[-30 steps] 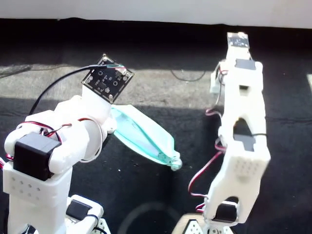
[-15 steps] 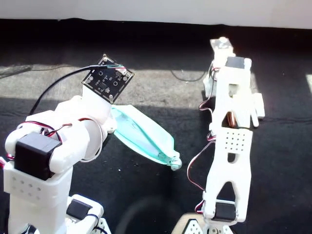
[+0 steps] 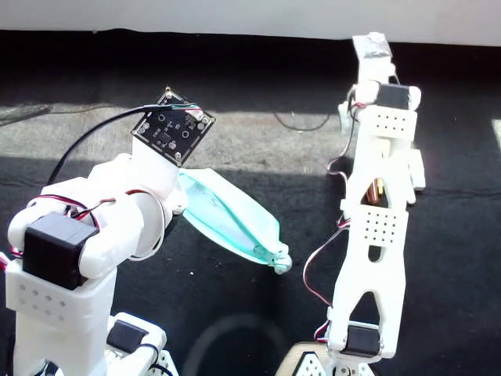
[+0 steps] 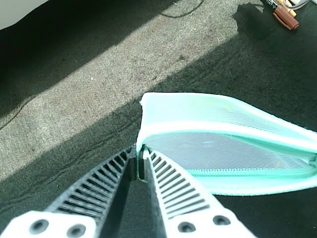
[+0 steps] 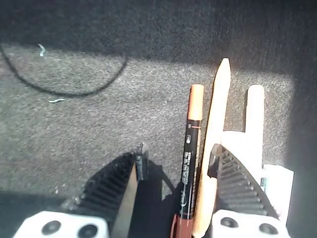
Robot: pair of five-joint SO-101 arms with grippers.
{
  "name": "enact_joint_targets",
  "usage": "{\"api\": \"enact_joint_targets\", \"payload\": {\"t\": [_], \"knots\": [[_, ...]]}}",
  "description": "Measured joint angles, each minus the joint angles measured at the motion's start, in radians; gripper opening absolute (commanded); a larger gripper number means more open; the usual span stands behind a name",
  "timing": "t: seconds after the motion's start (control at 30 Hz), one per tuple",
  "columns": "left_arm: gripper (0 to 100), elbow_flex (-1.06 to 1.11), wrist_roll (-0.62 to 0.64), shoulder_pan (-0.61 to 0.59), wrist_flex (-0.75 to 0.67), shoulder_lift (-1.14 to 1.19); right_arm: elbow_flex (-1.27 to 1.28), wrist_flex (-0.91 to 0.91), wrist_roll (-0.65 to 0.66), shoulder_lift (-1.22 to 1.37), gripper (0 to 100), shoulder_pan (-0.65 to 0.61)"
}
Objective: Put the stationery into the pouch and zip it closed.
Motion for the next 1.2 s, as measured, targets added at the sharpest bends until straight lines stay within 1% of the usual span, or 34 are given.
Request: {"api": "enact_joint_targets", "payload": {"t": [0.13, 0.27, 0.43, 0.93, 1.2], "knots": [[1, 0.0, 0.0, 0.0, 0.0, 0.0, 0.032, -0.094, 0.0, 0.054, 19.5, 0.025], [1, 0.0, 0.0, 0.0, 0.0, 0.0, 0.032, -0.149, 0.015, 0.087, 19.5, 0.023], [1, 0.0, 0.0, 0.0, 0.0, 0.0, 0.032, -0.164, 0.055, 0.095, 19.5, 0.021], [1, 0.0, 0.0, 0.0, 0.0, 0.0, 0.035, -0.218, 0.063, 0.097, 19.5, -0.002], [1, 0.0, 0.0, 0.0, 0.0, 0.0, 0.123, -0.327, 0.063, 0.133, 19.4, -0.014]]}}
